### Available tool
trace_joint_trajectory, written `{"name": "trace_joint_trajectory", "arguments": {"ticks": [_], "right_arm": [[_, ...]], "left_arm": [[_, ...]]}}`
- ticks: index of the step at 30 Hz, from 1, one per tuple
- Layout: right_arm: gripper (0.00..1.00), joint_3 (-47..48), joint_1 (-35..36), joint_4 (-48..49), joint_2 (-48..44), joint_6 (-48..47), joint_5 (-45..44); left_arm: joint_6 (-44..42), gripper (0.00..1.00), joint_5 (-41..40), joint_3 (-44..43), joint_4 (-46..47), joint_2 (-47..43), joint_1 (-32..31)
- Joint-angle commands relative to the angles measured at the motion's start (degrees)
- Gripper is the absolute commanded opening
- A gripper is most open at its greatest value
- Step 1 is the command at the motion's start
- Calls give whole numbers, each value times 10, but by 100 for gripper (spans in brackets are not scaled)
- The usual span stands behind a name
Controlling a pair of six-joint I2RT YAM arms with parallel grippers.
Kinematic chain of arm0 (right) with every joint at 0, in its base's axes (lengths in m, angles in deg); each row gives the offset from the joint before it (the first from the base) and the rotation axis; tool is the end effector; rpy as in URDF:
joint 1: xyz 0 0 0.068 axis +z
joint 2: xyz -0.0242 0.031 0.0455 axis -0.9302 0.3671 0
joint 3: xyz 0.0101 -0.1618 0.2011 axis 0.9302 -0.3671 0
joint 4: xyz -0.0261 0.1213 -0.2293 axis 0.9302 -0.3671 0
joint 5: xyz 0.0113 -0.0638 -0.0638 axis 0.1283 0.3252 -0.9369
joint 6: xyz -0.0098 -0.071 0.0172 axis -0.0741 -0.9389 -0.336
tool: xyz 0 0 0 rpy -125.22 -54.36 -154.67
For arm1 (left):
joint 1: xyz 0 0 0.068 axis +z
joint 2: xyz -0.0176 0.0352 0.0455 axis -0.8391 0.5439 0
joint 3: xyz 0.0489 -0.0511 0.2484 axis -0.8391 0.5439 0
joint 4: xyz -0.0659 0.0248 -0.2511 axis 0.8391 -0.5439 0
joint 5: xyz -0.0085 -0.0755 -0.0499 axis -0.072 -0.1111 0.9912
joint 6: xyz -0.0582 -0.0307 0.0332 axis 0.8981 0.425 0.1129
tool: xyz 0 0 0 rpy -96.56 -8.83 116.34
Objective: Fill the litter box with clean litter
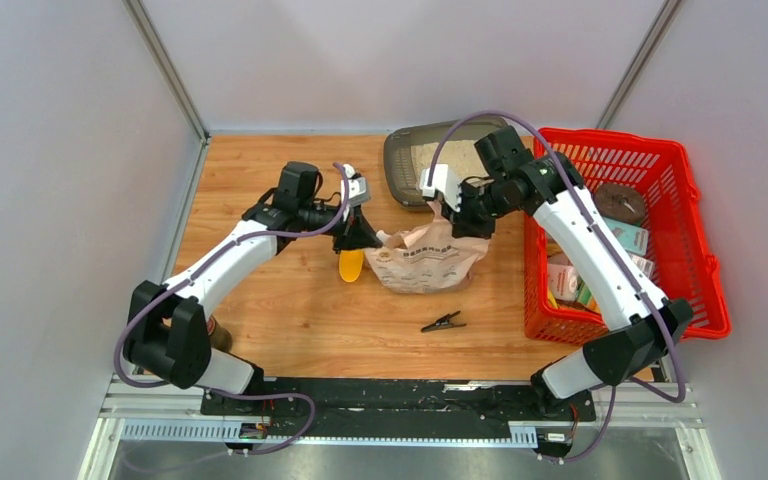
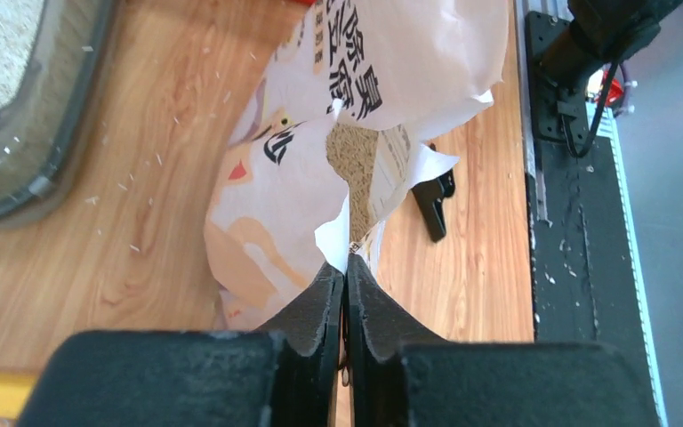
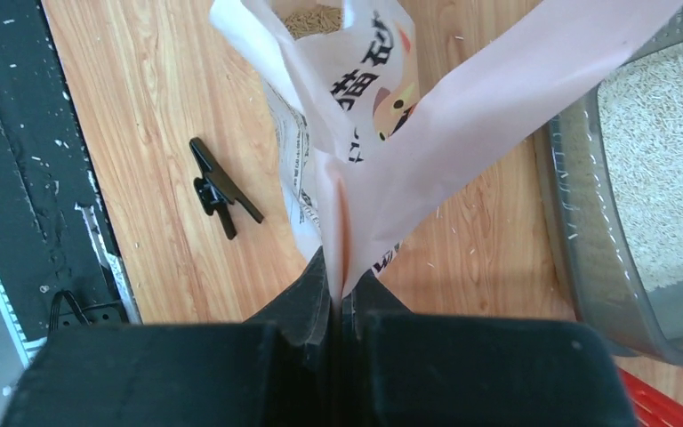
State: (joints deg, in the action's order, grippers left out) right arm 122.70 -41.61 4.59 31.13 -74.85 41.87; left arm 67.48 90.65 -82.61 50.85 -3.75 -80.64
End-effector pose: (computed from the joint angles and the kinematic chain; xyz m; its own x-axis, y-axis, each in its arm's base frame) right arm 0.2400 0.1517 0.3553 -0.0614 -0.8079 -0.5862 -0.9848 0.1447 -0.0963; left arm 0.2751 -0.1779 0.2685 -0.2464 0.2769 -0.9288 0.9683 0.1104 -0.2240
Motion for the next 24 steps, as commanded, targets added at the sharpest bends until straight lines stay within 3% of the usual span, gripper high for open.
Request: {"name": "trace_joint_trajectory", "arguments": {"ticks": [1,2,4,5,7,11,16,20,24], "right_arm": [[0,-2,0,49,26,19,17],[0,-3,-4,52,30,22,16],[6,-3,-22,59,33,32,26],[18,-2,-30,60,32,38,31],[51,-8,-54,63,21,61,56],[77,-79,-67,91,-52,65,82],[85,-217,-67,190,-159,97,82],[85,-256,-68,211,-180,100,50],[85,-270,-68,226,-204,109,34]], "left_arm": [[-77,25,3,12,-75,-46,10],[-68,46,3,20,-61,-52,13],[-61,60,-7,51,-35,-84,14],[-57,69,-9,62,-15,-95,18],[-69,71,-16,85,-12,-126,20],[-107,71,-32,140,31,-161,22],[-34,72,-37,173,148,-132,19],[35,73,-57,181,263,-114,8],[62,73,-51,179,291,-110,2]]}}
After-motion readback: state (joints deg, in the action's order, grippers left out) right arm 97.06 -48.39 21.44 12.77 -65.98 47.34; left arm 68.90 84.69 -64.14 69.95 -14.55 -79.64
